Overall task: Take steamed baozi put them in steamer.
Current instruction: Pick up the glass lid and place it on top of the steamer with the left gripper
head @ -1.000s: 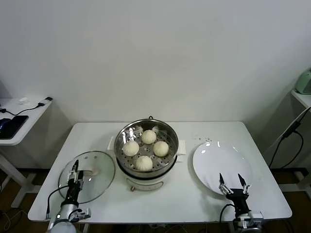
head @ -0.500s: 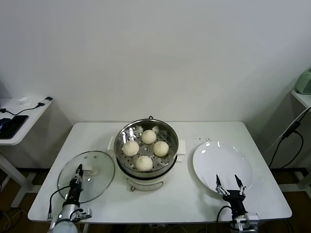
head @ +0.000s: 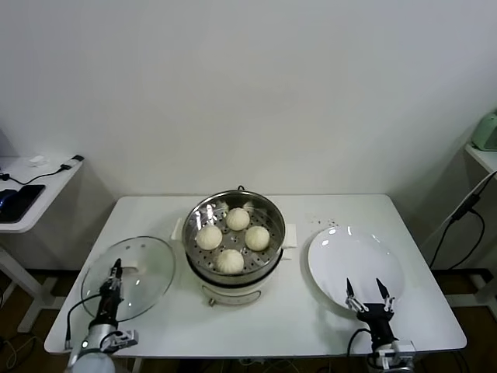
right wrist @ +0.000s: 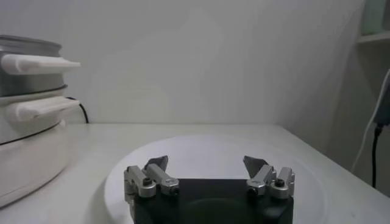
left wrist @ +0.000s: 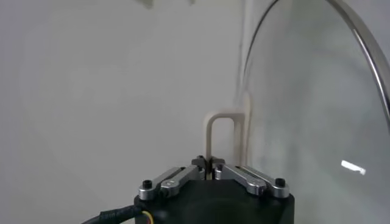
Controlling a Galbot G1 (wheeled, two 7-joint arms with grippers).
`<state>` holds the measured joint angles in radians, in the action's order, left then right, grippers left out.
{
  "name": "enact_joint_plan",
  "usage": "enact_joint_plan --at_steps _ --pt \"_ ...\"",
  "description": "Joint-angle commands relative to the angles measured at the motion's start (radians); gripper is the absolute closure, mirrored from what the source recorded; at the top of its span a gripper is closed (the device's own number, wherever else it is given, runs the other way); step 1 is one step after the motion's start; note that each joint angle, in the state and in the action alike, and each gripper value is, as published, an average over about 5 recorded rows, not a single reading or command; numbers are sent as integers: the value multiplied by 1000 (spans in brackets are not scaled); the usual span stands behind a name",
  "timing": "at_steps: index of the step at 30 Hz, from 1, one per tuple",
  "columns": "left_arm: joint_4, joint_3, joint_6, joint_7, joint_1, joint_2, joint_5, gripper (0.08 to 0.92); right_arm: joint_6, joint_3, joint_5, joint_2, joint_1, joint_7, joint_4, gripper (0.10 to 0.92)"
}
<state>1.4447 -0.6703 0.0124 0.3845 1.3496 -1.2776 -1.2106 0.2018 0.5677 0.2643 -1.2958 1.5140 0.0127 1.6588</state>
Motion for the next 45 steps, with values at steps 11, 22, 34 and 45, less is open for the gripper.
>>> enact_joint_plan --at_steps 11,22,34,45 --pt "587 -26 -311 -414 74 240 306 864 -19 5 -50 1 11 29 25 203" --pt "726 405 -611 -567 -73 134 34 864 4 3 -76 -9 19 26 32 202" --pt "614 679 -688 -641 -235 -85 -198 864 51 2 -71 -12 32 30 1 203" --pt "494 762 -683 -635 -256 -235 -347 864 50 15 -60 3 43 34 5 203"
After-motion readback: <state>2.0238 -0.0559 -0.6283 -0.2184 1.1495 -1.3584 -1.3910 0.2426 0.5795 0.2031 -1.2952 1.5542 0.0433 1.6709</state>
